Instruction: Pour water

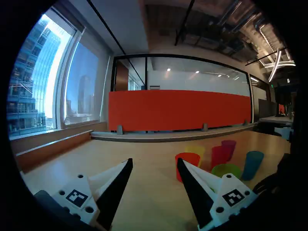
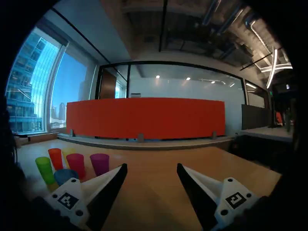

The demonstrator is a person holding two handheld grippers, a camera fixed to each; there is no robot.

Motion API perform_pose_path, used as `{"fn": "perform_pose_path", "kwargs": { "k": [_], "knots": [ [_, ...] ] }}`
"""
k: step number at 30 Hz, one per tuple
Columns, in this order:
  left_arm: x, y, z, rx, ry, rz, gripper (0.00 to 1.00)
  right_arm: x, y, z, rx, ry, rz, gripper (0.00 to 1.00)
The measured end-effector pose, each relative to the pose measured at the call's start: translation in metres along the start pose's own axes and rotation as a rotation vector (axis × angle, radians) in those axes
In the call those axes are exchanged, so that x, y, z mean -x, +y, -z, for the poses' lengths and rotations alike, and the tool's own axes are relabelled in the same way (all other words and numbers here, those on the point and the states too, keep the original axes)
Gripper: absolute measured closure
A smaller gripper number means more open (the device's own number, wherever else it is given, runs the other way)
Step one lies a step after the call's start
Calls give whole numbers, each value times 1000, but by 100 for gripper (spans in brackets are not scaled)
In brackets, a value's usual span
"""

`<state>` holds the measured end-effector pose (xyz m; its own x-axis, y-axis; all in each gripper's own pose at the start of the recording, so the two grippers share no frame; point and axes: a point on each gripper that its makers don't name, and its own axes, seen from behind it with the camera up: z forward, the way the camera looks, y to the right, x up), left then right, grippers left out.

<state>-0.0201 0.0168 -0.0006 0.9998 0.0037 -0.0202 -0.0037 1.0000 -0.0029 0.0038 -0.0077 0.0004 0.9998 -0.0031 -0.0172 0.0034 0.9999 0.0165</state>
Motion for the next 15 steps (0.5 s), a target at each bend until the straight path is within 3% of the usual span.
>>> {"fn": "perform_pose_path", "kwargs": {
  "k": [15],
  "knots": [
    [0,0,0,0,0,0,15,4,4,-2,12,-15,-3,0]
  ]
}}
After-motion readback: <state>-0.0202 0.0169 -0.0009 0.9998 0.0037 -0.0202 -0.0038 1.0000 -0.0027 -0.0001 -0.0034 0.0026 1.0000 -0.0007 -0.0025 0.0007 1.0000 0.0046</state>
